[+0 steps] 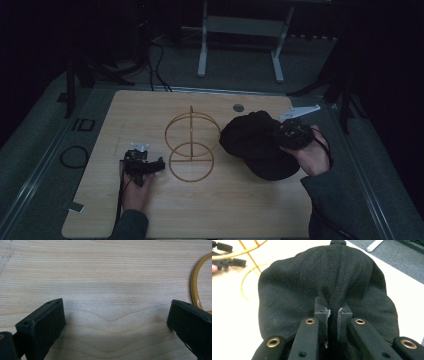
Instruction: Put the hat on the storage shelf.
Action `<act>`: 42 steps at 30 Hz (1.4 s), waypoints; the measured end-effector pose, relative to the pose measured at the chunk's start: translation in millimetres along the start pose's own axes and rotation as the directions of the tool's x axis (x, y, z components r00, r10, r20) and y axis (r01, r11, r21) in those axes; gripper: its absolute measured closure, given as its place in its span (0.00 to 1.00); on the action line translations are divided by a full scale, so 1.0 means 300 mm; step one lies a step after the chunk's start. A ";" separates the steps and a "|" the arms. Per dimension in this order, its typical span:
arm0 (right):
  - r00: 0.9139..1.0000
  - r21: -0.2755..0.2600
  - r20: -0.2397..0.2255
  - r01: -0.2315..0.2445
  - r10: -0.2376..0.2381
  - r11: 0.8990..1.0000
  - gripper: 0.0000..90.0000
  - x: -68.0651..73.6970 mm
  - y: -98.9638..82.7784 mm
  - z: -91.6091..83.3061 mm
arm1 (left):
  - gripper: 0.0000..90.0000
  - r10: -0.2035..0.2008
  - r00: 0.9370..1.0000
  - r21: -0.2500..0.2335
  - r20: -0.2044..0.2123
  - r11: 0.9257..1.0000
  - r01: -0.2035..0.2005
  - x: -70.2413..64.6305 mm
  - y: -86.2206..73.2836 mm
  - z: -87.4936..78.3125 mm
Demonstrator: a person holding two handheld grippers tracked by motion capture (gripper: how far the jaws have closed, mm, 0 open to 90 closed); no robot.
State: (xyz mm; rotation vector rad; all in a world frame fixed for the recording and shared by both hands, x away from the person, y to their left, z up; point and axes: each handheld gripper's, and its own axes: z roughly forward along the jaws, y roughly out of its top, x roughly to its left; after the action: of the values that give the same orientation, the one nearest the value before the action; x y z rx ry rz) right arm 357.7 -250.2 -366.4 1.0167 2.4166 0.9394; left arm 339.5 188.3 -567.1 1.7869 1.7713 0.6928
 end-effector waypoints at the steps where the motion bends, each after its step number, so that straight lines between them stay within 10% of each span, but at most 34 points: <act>1: 1.000 -0.003 0.003 -0.004 0.004 1.000 0.92 -0.001 0.001 0.000 | 0.01 0.000 1.000 0.000 0.000 1.000 0.000 0.000 0.000 0.000; 42: 0.991 -0.184 0.062 -0.106 0.119 0.977 0.92 -0.008 0.081 -0.013 | 0.01 0.004 1.000 0.002 0.001 1.000 -0.004 0.000 0.001 0.000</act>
State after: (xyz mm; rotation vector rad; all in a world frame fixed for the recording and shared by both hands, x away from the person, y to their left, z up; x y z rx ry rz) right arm 369.4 -241.0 -346.7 1.1093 2.1884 1.1167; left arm 339.6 188.5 -566.9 1.7923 1.7692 0.6916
